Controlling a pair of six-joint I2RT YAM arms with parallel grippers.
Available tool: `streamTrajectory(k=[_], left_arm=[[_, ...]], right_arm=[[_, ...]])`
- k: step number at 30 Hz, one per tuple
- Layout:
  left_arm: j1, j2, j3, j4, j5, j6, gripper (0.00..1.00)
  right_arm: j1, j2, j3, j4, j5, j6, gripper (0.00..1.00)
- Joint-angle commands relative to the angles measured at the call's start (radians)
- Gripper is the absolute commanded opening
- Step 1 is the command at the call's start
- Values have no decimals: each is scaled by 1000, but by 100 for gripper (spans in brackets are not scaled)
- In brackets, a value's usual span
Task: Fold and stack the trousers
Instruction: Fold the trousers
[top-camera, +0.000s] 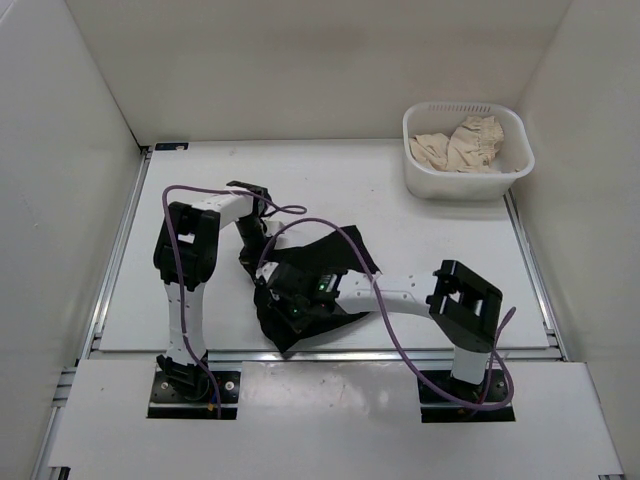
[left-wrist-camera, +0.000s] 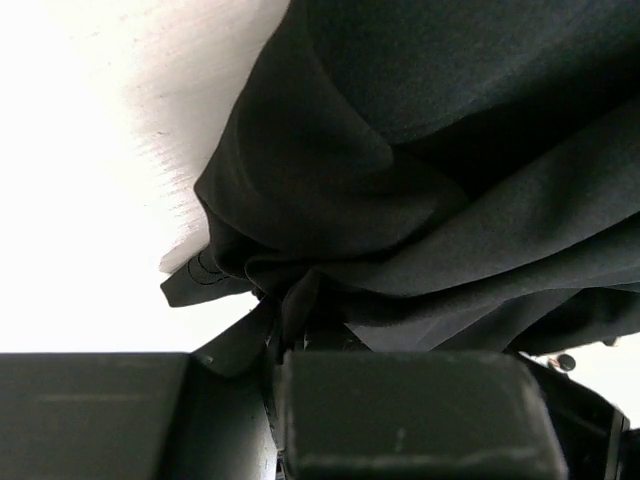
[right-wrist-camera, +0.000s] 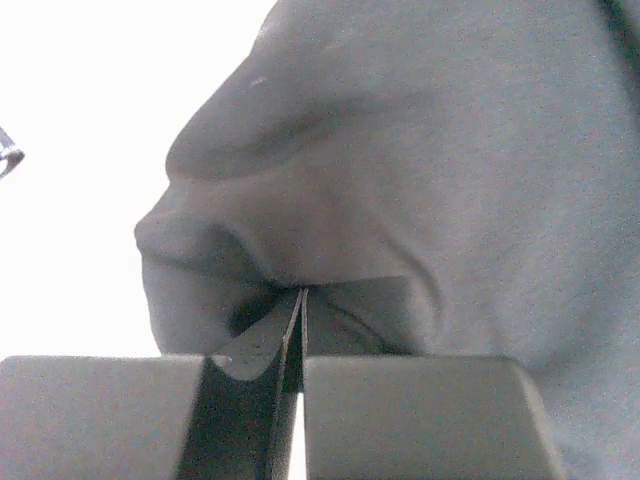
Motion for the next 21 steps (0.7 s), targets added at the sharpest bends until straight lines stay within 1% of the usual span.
streamTrajectory(k=[1,6,8,12,14,15,16,17,18,19,20,21], left_arm=[[-5,-35,-6,90,-83,9,14],[-15,-6,59,90,-94,9,14],[-15,-6,77,81,-103,9,14],[-15,-6,110,72,-116,9,14],[-15,-15,120,61,-116,9,22],[-15,-36,131,61,-116,9,30],[-15,-37,131,61,-125,9,36],[-15,-53,140,61,-125,9,44],[-15,-73,140,61,-125,9,52],[-15,-85,149,50,-125,9,64],[-15,-101,160,50,-125,9,66],[-15,-140,160,41,-125,9,68]], right_arm=[[30,-57,6,-26,59,-44,0],[92,20,81,-88,69,-121,0],[111,34,136,-140,103,-179,0],[143,45,228,-256,177,-236,0],[143,-13,228,-287,235,-236,0],[143,-45,210,-287,264,-236,4],[134,-120,192,-275,285,-214,8],[99,-162,146,-257,296,-171,22],[71,-202,117,-238,296,-137,28],[35,-268,86,-220,296,-99,29],[-57,-292,60,-210,275,-57,31],[-102,-316,-4,-195,275,24,32]])
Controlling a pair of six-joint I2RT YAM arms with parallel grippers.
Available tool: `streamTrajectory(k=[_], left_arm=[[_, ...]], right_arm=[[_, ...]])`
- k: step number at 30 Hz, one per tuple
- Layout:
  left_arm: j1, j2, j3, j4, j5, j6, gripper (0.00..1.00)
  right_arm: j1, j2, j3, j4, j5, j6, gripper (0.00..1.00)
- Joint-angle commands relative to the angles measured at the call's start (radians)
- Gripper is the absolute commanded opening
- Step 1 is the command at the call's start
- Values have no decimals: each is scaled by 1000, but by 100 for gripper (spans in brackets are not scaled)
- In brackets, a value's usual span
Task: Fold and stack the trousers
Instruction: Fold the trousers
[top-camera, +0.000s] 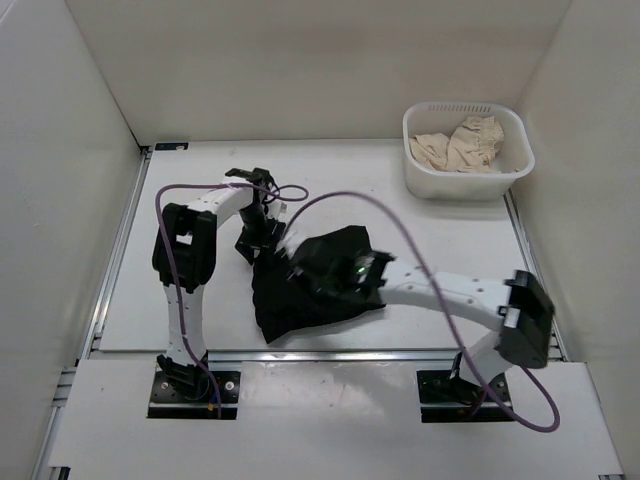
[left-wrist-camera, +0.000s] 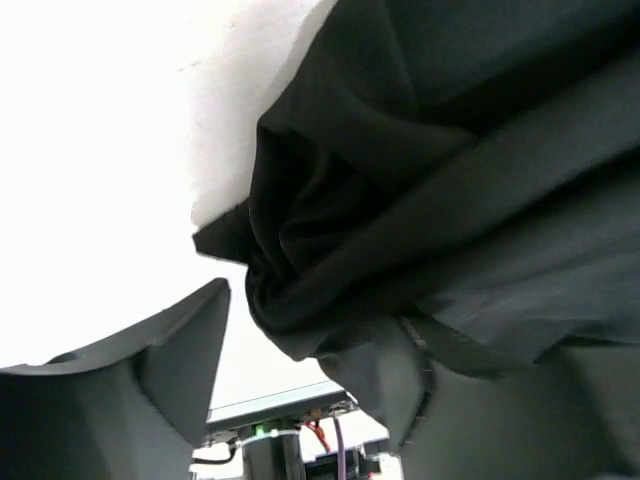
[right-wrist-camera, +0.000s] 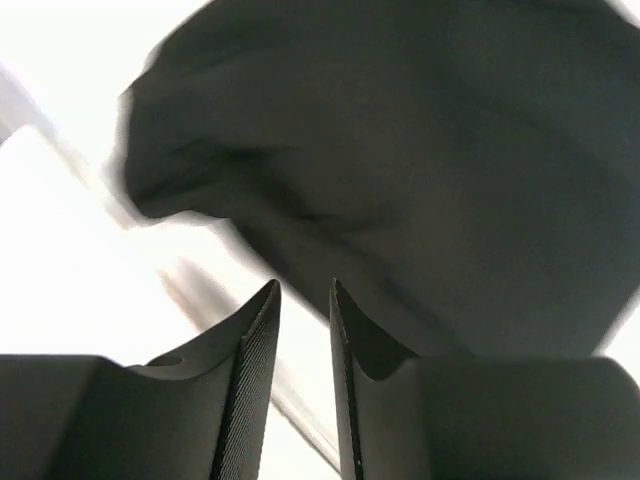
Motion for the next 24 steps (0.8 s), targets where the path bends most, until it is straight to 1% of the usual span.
streamTrajectory(k=[1,2,3,4,5,7,8,9,11,12,14,15,17,19,21,24], left_arm=[[-2,-154,45,0,2,3,71],[-2,-181,45,0,2,3,79],[-2,-207,45,0,2,3,83],[-2,-261,36,0,11,3,83],[-2,-286,13,0,20,3,84],[-11,-329,-29,0,29,3,84],[-23,-329,-84,0,29,3,84],[-23,-329,-114,13,19,3,82],[-36,-291,-168,38,-1,3,79],[-36,-277,-210,76,-18,3,77],[-36,-232,-258,125,-70,3,71],[-36,-215,-258,150,-90,3,71],[-36,-163,-258,208,-130,3,68],[-36,-130,-220,233,-173,3,66],[-36,-83,-156,242,-182,3,65],[-36,-47,-105,262,-213,3,64]], right_arm=[[-192,-152,-110,25,60,190,32],[-284,-168,-184,52,13,227,32],[-329,-201,-225,77,-30,253,33],[-365,-217,-263,103,-68,298,42],[-422,-232,-298,147,-99,316,45],[-459,-263,-380,160,-135,362,45],[-485,-272,-403,174,-145,373,45],[-496,-291,-456,184,-156,385,45],[-516,-309,-510,212,-181,421,45],[-528,-321,-535,244,-194,433,45],[-528,-321,-585,254,-205,468,44],[-528,-321,-599,269,-205,480,44],[-538,-321,-662,299,-216,525,41],[-538,-331,-703,342,-225,554,41],[-527,-367,-746,352,-234,595,41],[-527,-424,-783,352,-224,626,41]])
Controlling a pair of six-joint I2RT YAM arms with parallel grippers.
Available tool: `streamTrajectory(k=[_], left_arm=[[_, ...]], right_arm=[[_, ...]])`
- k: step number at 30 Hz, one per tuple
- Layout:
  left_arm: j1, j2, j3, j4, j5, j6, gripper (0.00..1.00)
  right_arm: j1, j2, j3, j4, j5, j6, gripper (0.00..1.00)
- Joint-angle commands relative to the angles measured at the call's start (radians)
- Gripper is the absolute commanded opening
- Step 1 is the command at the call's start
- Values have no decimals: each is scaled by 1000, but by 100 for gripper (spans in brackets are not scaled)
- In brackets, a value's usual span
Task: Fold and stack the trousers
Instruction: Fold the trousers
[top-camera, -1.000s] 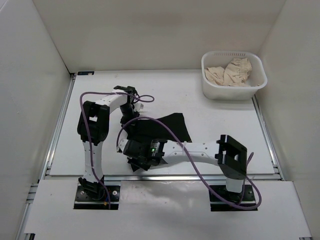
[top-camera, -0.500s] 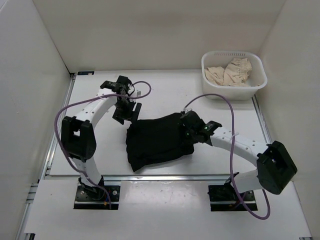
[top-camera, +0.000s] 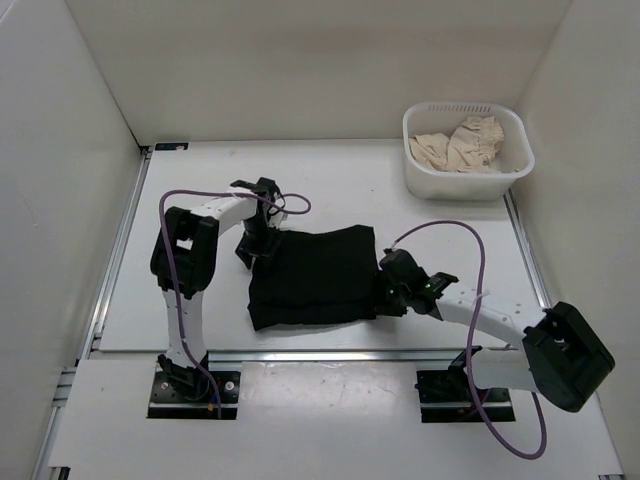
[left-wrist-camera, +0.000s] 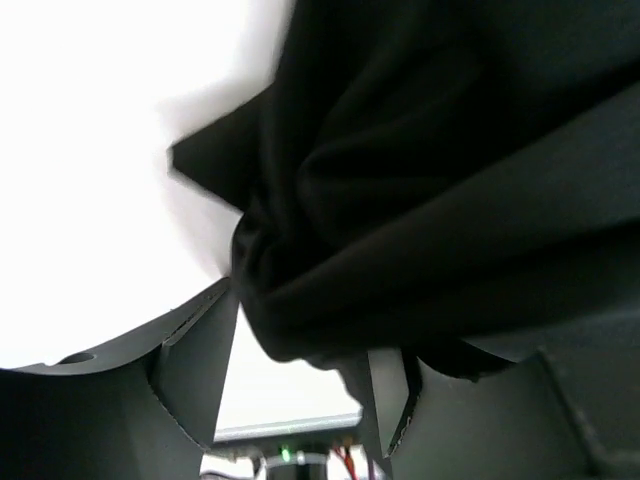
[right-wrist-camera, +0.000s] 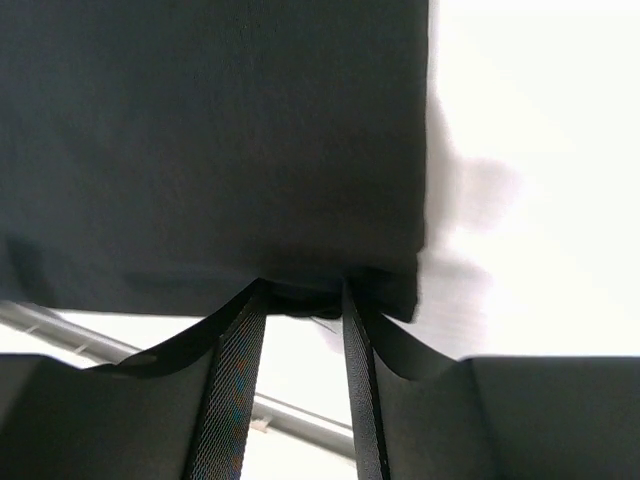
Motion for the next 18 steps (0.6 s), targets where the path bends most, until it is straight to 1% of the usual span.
streamTrajectory(k=[1,2,3,5,6,7,8,9,10,11,12,13,14,15,16,17,18], left_arm=[[2,28,83,133,-98,4,64],[2,42,97,144,-99,4,64],[2,54,112,144,-99,4,66],[2,54,153,144,-99,4,72],[2,54,163,144,-99,4,78],[2,27,163,130,-89,4,81],[2,2,163,130,-89,4,84],[2,-28,151,130,-89,4,87],[2,-101,138,130,-89,4,90],[12,-142,114,130,-80,4,93],[27,-183,105,121,-80,4,100],[36,-223,95,121,-80,4,100],[59,-299,95,112,-60,4,100],[70,-333,69,101,-37,4,100],[70,-363,54,74,-25,4,100],[79,-413,33,57,-13,4,100],[79,-432,-30,38,13,4,100]], right_arm=[[5,-49,-37,31,-12,73,41],[5,-61,-37,31,-21,73,41],[14,-61,-37,31,-41,73,41],[14,-61,-19,6,-59,51,42],[14,-61,20,-6,-59,35,44],[14,-73,47,-23,-72,-11,46],[14,-87,81,-75,-72,-37,50],[-14,-87,160,-101,-72,-64,56],[-33,-96,204,-127,-72,-115,63],[-54,-96,248,-150,-72,-137,66],[-82,-83,291,-193,-72,-154,69],[-149,-67,369,-206,-93,-182,72],[-185,-19,405,-221,-105,-182,75],[-255,14,437,-232,-122,-197,77],[-284,51,490,-245,-138,-209,81],[-310,134,514,-246,-151,-210,81],[-352,176,535,-246,-185,-222,83]])
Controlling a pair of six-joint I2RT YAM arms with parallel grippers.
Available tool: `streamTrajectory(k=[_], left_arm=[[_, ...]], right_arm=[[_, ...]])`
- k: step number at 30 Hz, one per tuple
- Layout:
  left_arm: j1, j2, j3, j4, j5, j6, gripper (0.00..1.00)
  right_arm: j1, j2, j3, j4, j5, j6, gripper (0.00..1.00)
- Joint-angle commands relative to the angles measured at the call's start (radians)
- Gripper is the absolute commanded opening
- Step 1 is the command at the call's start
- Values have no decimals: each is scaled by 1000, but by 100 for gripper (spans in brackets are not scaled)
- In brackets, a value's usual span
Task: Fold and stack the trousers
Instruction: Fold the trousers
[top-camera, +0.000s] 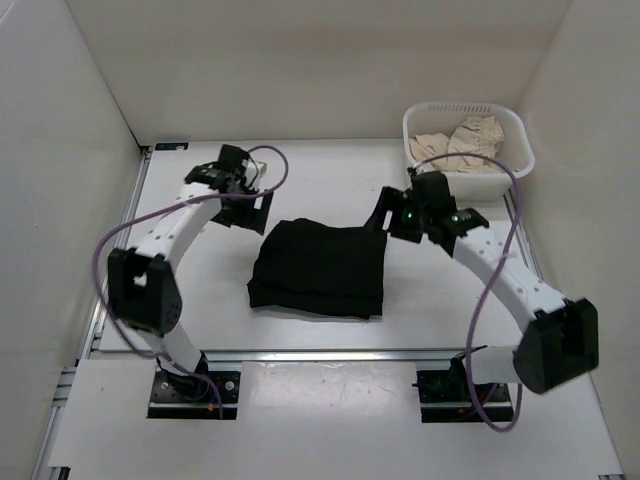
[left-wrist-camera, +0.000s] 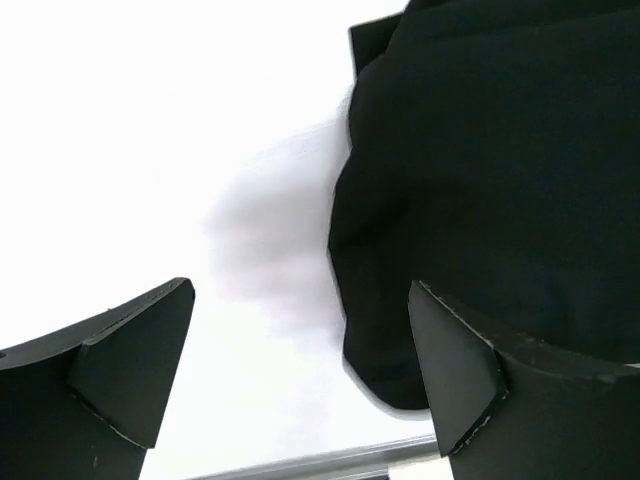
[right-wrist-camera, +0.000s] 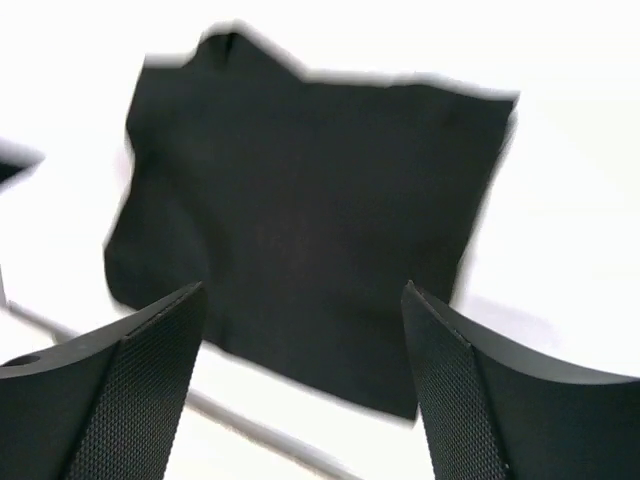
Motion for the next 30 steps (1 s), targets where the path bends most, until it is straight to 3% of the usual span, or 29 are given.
streamTrajectory(k=[1,4,7,13,14,17,18,19,20,22,23,30], left_arm=[[11,-152,-114,-79,69,-1,100],[-35,-198,-285,-116,112,-1,99],[-98,-253,-448,-41,86,-1,95],[-173,-258,-592,88,-15,-1,94],[-173,-245,-593,117,-30,-1,92],[-173,-198,-612,162,-41,-1,75],[-173,-187,-612,176,-41,-1,68],[-173,-166,-612,197,-41,-1,61],[-173,-156,-612,197,-50,-1,44],[-173,-144,-612,217,-38,-1,26],[-173,-144,-612,217,-38,-1,14],[-201,-225,-680,228,-67,-1,14]], right_arm=[[-98,173,84,-73,-83,-69,83],[-136,300,110,-9,-117,-42,84],[-147,410,136,41,-126,0,86],[-158,515,191,59,-108,43,86],[-158,527,191,71,-99,43,83],[-179,552,170,108,-98,66,62],[-179,552,170,117,-98,81,51],[-189,564,170,117,-98,96,28],[-198,576,170,134,-98,96,20],[-198,586,179,150,-98,119,1],[-207,595,179,150,-98,132,0],[-219,580,208,150,36,268,0]])
